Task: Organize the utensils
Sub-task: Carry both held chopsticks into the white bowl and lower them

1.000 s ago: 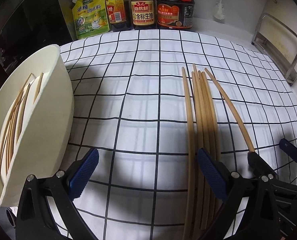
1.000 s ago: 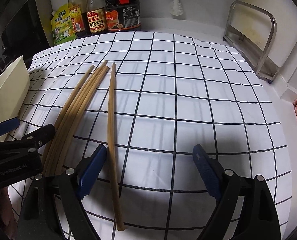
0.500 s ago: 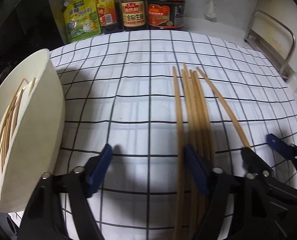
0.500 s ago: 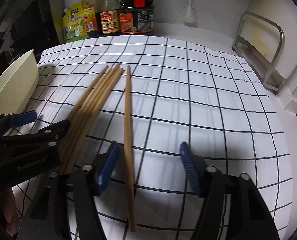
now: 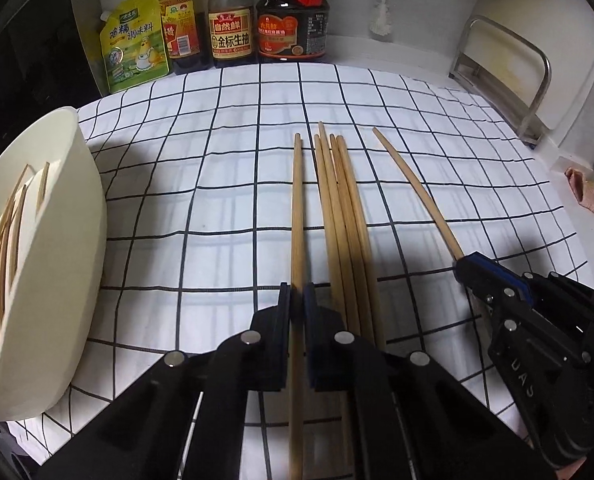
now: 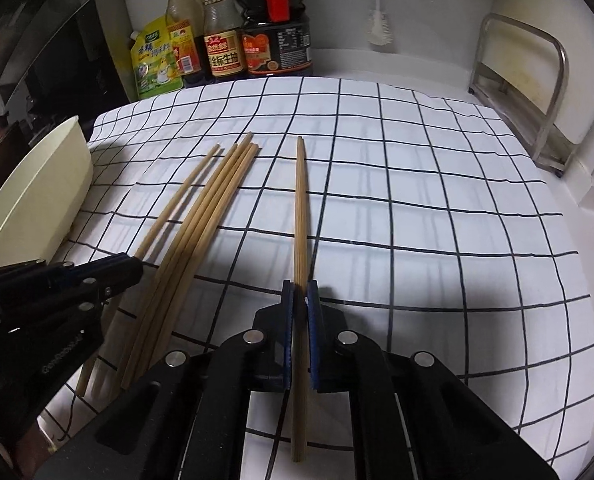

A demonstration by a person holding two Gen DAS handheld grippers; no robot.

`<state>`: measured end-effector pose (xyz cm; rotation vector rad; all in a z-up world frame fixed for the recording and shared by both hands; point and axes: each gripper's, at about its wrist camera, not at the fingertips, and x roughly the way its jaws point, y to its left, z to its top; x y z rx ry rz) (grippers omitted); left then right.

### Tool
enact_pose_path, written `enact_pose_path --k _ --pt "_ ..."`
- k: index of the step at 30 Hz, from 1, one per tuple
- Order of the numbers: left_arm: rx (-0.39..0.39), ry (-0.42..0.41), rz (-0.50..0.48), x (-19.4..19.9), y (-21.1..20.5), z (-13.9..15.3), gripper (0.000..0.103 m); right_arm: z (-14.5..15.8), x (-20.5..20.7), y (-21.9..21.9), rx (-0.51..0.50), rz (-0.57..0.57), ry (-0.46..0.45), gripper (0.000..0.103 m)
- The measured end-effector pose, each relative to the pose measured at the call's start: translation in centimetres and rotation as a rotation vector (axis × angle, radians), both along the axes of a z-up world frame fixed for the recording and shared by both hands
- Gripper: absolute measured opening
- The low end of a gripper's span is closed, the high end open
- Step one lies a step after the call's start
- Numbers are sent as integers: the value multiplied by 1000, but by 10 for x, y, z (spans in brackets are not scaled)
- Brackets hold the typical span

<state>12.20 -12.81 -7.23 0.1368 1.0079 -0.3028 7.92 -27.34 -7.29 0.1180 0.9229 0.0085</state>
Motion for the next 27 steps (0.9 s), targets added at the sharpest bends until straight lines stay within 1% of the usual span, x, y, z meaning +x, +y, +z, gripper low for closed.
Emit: enact_pose_path --k 4,8,13,17,20,22,27 --pt "-29 -19 -5 -4 7 13 7 10 -12 -1 37 -30 -16 6" --pt "-59 -43 -12 -10 15 31 7 25 -22 3 41 -45 -40 6" --pt "-84 -93 -6 -18 34 57 7 49 -23 14 42 -32 -73 6" --pt "-94 -148 13 -21 59 84 7 73 -16 32 47 -4 -123 6" --pt "-97 -183 46 -21 83 100 7 89 -4 56 56 45 -153 6" --pt "-95 -218 86 -21 105 112 7 95 5 73 55 80 -159 6" --pt "-96 -257 149 -19 148 129 7 104 25 116 66 166 -166 6"
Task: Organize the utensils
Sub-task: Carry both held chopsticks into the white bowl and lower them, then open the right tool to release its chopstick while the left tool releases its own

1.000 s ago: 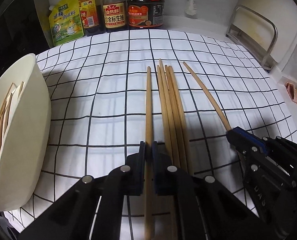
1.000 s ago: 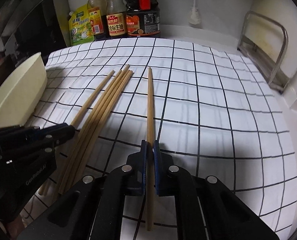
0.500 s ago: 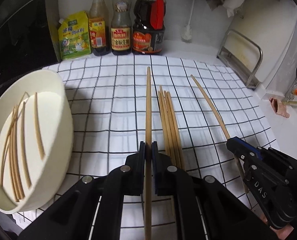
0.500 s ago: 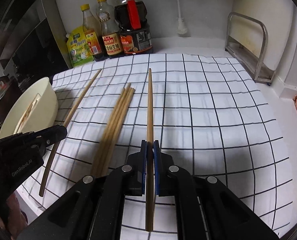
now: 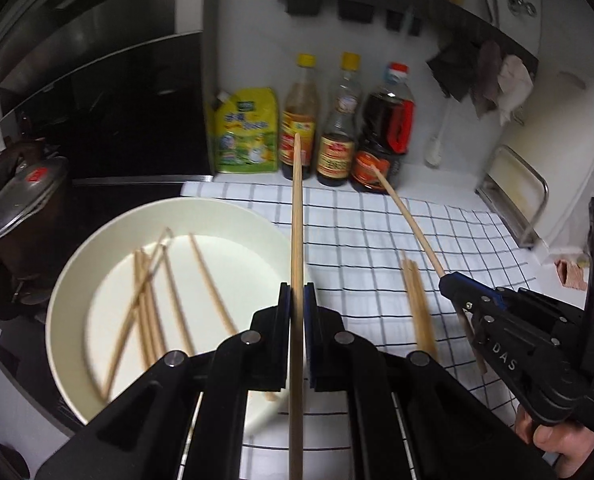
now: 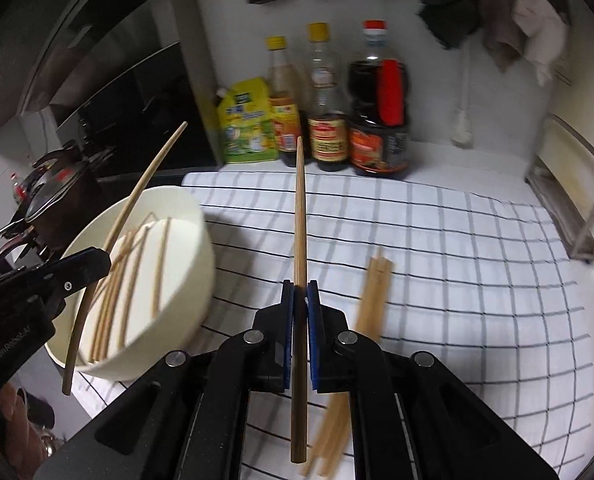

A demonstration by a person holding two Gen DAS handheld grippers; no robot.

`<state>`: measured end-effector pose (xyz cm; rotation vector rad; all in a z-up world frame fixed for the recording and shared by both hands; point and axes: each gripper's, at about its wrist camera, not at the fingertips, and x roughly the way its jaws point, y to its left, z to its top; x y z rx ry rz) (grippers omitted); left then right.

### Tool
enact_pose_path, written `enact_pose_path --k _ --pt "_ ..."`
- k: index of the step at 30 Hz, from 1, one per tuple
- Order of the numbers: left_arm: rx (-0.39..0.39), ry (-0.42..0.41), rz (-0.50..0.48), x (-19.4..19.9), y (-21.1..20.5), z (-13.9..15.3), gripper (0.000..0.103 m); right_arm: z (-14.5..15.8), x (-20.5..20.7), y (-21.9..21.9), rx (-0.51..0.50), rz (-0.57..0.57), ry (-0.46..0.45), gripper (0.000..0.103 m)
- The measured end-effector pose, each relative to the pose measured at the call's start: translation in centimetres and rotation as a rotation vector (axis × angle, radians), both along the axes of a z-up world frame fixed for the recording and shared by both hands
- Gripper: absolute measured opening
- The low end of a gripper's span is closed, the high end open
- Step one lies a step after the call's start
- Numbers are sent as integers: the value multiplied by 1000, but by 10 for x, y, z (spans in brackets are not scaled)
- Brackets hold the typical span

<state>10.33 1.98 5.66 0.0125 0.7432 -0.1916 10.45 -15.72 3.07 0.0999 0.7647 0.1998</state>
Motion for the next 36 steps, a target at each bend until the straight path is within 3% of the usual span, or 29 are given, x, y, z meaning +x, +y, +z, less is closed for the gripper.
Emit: enact_pose_path --k 13,21,30,32,36 --pt "-20 30 167 23 96 -15 7 5 38 107 11 192 22 6" --pt "-27 88 195 33 118 -42 7 -18 57 158 5 272 103 6" --pt "-41 164 212 39 131 -69 8 -37 62 172 -1 286 168 7" --pt "-50 166 229 38 134 -69 15 -37 61 172 0 287 170 7" --pt "-61 147 258 34 140 -65 52 -32 57 166 -6 271 150 10"
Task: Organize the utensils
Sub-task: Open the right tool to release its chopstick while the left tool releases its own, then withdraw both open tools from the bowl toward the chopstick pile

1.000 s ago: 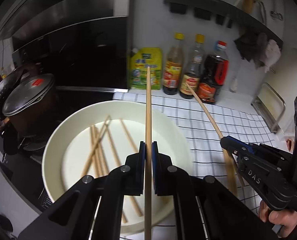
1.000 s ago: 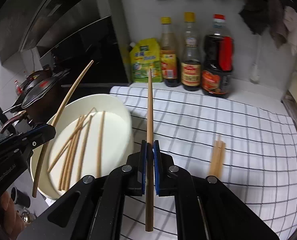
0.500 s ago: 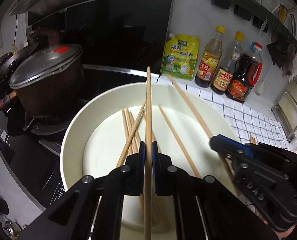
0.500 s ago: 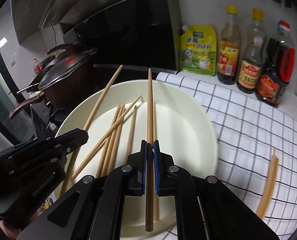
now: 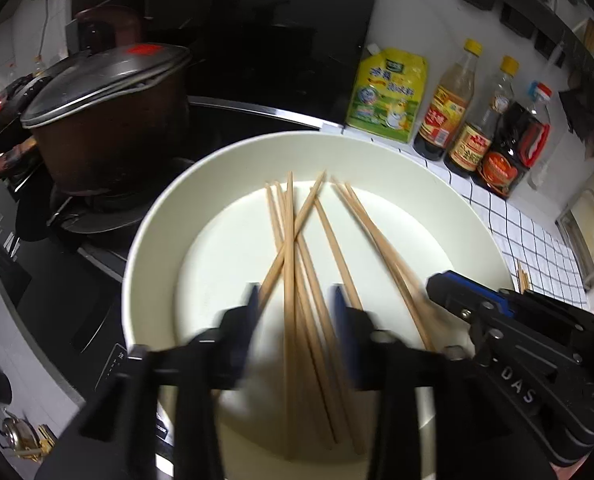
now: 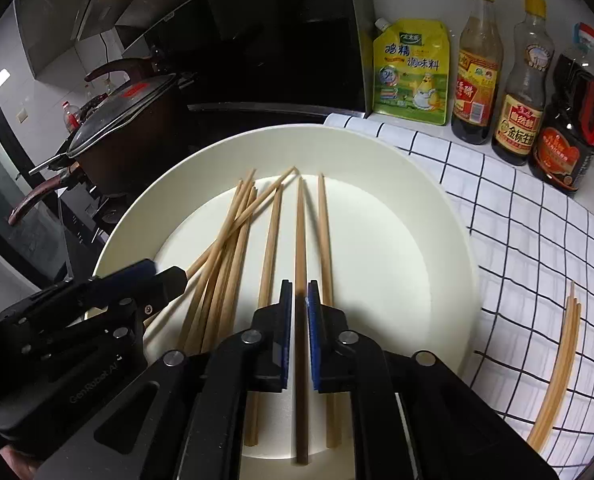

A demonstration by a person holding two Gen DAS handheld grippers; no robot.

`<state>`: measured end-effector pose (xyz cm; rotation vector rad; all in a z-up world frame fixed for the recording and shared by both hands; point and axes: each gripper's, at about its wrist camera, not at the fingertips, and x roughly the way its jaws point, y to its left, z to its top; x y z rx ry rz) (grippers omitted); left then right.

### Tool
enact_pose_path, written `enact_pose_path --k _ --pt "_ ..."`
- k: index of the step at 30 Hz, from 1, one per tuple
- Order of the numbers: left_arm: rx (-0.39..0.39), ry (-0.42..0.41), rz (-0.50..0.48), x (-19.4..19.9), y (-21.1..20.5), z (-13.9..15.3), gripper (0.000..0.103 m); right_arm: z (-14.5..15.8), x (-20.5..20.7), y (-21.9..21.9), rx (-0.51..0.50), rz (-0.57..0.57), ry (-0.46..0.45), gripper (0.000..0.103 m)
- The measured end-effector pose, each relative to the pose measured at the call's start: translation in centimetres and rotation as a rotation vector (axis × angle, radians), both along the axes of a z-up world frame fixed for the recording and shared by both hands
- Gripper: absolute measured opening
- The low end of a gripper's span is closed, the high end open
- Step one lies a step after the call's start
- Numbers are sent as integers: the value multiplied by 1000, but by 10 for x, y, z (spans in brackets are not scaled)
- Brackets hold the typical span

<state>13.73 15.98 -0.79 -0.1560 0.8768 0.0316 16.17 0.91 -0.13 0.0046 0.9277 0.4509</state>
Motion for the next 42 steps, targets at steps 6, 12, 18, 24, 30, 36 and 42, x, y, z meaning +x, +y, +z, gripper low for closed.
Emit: enact_pose_path --k 6,12,18,24,30,36,42 --pt "17 -12 12 -8 1 5 54 4 -7 -10 23 -21 -10 10" --pt "33 -17 7 -17 -1 7 54 6 -19 -21 36 -40 -15 10" --pt "35 -29 0 -29 -8 12 56 12 -35 -34 43 -58 -34 14" --pt "29 -45 -30 -43 -23 18 59 17 -53 -54 56 -91 -53 16" --pt "32 -61 -69 -53 -46 23 59 19 -71 -74 29 -121 -77 20" --pt "26 -72 -93 -61 -68 24 63 22 -84 -101 32 -162 -93 24" --pt "41 -75 -132 -65 -94 25 65 19 -97 -136 58 -232 -104 30"
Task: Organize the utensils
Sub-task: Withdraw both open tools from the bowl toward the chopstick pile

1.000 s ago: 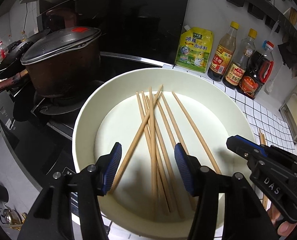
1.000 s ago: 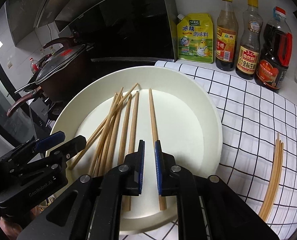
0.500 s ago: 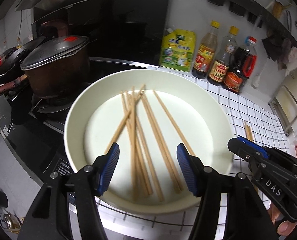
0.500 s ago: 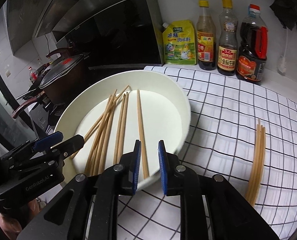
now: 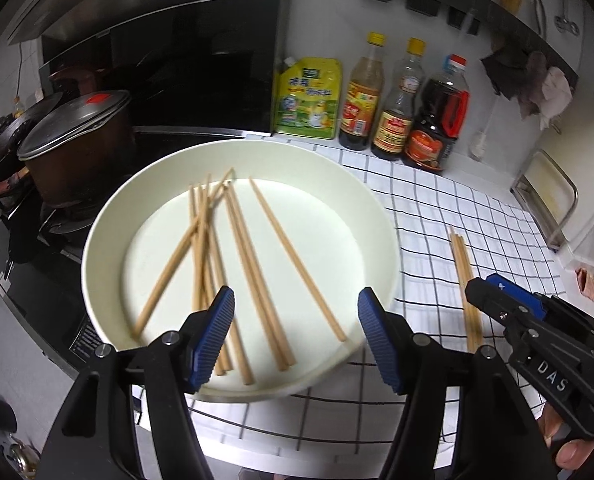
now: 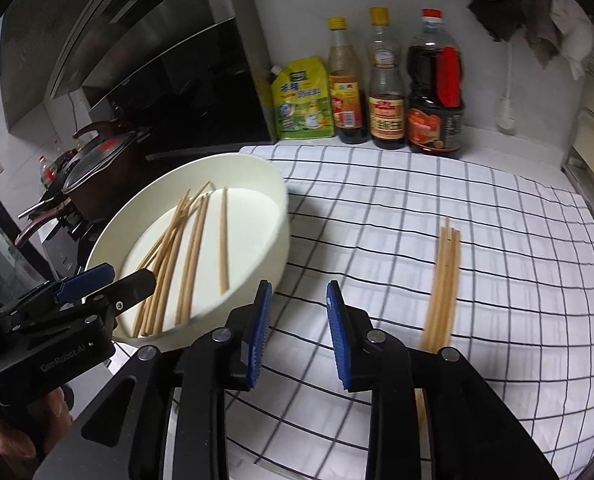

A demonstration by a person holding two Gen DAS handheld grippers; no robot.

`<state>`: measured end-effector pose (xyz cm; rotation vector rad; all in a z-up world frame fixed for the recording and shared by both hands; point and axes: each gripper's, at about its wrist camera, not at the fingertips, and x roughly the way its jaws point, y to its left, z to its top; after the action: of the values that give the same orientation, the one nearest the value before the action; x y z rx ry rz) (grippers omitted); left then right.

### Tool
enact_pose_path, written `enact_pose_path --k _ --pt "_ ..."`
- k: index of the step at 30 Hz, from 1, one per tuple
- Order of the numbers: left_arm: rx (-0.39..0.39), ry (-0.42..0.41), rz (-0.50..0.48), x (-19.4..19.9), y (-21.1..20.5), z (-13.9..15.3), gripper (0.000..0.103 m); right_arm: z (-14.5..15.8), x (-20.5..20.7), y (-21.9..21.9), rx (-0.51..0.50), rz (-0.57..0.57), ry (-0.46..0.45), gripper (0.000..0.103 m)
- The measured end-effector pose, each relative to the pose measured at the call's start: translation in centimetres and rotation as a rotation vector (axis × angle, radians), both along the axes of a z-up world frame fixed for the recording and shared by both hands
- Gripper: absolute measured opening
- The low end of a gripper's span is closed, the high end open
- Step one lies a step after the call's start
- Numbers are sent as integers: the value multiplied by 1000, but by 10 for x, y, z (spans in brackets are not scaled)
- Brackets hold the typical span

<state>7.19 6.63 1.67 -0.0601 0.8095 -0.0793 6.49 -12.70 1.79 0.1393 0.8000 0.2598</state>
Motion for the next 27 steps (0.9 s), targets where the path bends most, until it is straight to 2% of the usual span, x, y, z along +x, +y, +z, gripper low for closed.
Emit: enact_pose_path --k 4,12,16,19,27 --pt "6 -7 -27 -4 -17 0 71 -7 -8 -21 -12 -28 7 36" --pt "3 -2 -86 -10 -52 -7 75 -26 -17 -66 -56 -99 39 46" --pt "-3 4 -100 -12 -67 -14 76 -39 -15 -85 -73 -133 61 47" --pt "-19 2 -107 -13 -75 -17 82 -46 -11 -94 -95 -153 68 51" --pt "-12 -6 -106 -7 -86 -21 84 -71 15 -105 -126 -170 114 51"
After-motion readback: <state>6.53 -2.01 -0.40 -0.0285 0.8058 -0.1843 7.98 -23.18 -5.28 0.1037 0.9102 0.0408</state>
